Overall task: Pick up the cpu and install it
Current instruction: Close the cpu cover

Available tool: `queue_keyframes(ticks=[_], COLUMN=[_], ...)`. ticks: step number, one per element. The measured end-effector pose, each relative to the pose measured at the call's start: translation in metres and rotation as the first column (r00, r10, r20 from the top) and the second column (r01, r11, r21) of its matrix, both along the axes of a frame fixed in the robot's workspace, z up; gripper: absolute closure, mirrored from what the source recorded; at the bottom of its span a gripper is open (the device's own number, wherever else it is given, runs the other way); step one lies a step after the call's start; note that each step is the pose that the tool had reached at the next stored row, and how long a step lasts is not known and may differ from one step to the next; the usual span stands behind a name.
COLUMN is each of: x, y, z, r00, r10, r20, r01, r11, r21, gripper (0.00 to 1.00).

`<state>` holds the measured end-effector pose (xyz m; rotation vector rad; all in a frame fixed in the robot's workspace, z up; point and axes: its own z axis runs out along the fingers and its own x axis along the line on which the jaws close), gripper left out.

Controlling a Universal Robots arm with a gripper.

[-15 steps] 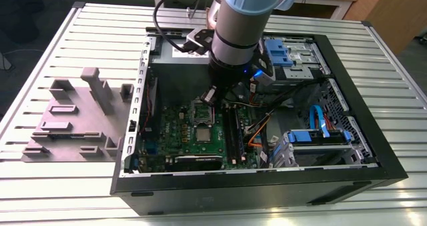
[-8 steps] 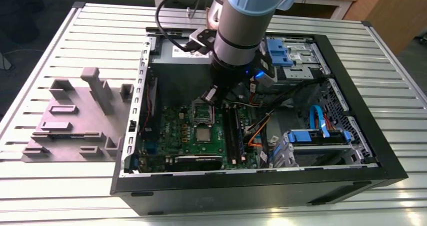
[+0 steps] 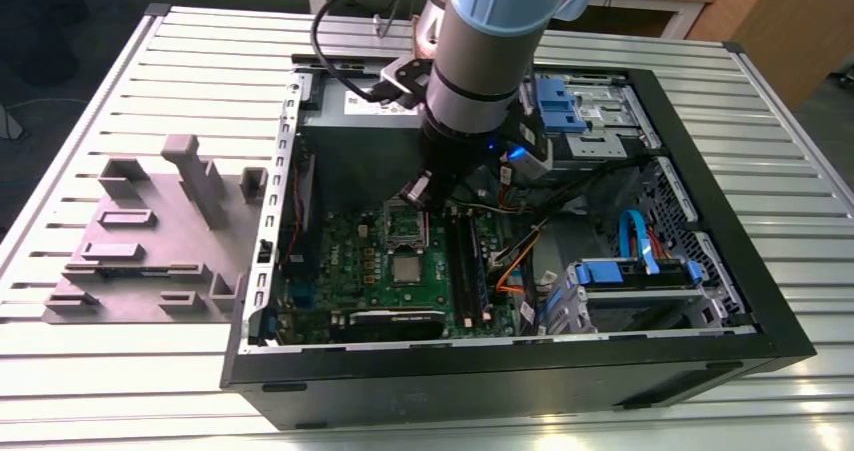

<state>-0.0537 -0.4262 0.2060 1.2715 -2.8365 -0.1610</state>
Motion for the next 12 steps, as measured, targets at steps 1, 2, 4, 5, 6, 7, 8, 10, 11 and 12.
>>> queue_keyframes(ticks=[1,2,4,5,6,7,8,10,11,12], x=[-0.0008,-0.0015,-0.0025,-0.003,-0.0034,-0.0038,-0.004,-0.0041,-0.0042,-0.0043], y=[0.0,0.0,0.0,0.0001,0.0,0.0,0.0,0.0,0.0,0.0], z=[0.0,0.0,-0.0001,-0.0001,-0.0001,-0.0001,-0.0001,-0.0001,0.0,0.0004], r00=[1.0,1.0,1.0,1.0,1.0,1.0,1.0,1.0,1.0,1.0], r10=[-0.002,-0.003,-0.004,-0.005,-0.005,-0.006,-0.006,-0.007,-0.008,-0.009], r20=[0.0001,0.0004,0.0009,0.0012,0.0013,0.0014,0.0014,0.0013,0.0014,0.0013], r01=[0.002,0.003,0.004,0.005,0.005,0.006,0.006,0.007,0.008,0.009], r11=[1.0,1.0,1.0,1.0,1.0,1.0,1.0,1.0,1.0,1.0], r21=[-0.0001,-0.0001,0.0001,0.0001,0.0001,0.0001,0.0001,0.0001,0.0002,0.0002], gripper=[0.9,0.9,0.9,0.9,0.9,0.9,0.9,0.9,0.9,0.9])
